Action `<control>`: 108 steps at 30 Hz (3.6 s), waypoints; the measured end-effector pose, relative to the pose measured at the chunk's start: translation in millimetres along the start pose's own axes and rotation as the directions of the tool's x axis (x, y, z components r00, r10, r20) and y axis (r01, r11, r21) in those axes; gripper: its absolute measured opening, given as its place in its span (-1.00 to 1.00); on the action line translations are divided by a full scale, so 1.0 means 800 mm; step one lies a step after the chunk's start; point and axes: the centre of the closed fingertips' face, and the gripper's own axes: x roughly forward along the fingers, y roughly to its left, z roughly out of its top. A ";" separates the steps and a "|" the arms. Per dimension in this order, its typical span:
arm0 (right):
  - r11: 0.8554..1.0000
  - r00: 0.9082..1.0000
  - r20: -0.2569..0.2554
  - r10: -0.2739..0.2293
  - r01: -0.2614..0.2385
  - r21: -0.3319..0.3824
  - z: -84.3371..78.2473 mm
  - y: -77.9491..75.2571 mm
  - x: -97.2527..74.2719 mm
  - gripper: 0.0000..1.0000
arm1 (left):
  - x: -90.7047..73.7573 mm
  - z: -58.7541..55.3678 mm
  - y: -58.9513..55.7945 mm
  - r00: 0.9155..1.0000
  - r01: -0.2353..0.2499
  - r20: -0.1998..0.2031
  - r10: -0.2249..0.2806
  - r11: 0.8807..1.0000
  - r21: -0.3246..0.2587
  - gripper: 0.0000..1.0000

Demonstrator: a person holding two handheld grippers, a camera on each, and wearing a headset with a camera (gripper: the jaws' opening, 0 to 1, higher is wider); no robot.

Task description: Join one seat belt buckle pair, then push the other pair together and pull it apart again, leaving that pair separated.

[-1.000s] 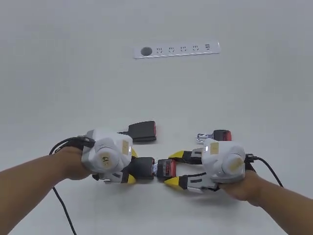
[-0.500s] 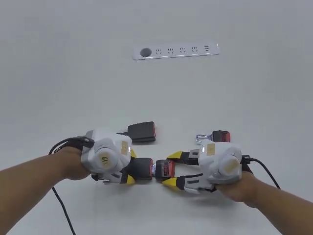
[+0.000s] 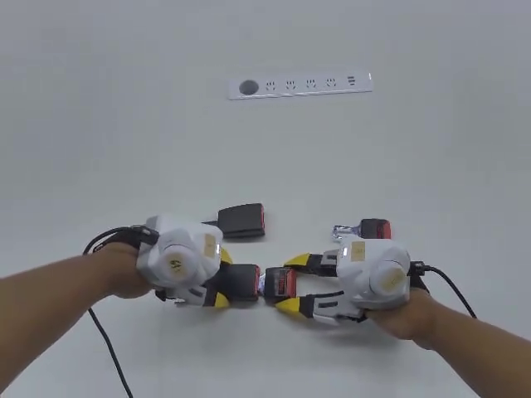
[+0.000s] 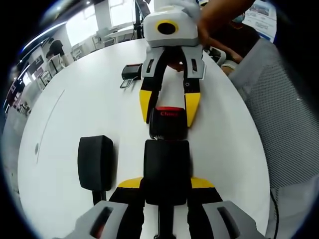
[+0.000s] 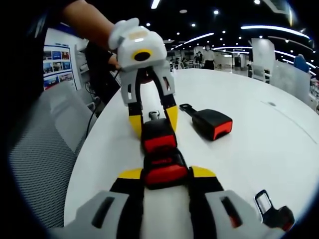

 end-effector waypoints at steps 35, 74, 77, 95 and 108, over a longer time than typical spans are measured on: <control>1.000 0.998 0.054 0.020 -0.020 0.002 -0.002 0.001 -0.003 -0.33 | -0.005 -0.002 -0.003 0.976 0.031 0.214 -0.036 0.999 0.027 -0.35; 0.999 1.000 0.005 0.015 -0.015 -0.043 -0.001 0.001 -0.001 -0.30 | -0.007 0.000 -0.004 0.982 0.056 0.179 -0.057 0.998 0.011 -0.33; 0.998 0.999 -0.030 0.014 -0.015 -0.065 0.000 0.002 -0.001 -0.29 | -0.005 0.000 -0.004 0.987 0.047 0.150 -0.049 0.999 0.016 -0.32; 0.991 0.991 0.040 -0.126 0.124 0.049 0.034 -0.015 -0.045 0.52 | -0.041 0.026 -0.003 0.986 -0.015 0.162 0.039 0.988 -0.152 0.55; 0.981 0.982 -0.002 -0.191 0.191 0.042 0.016 -0.074 -0.107 0.56 | -0.074 0.032 0.065 0.972 -0.111 0.182 0.146 0.975 -0.192 0.59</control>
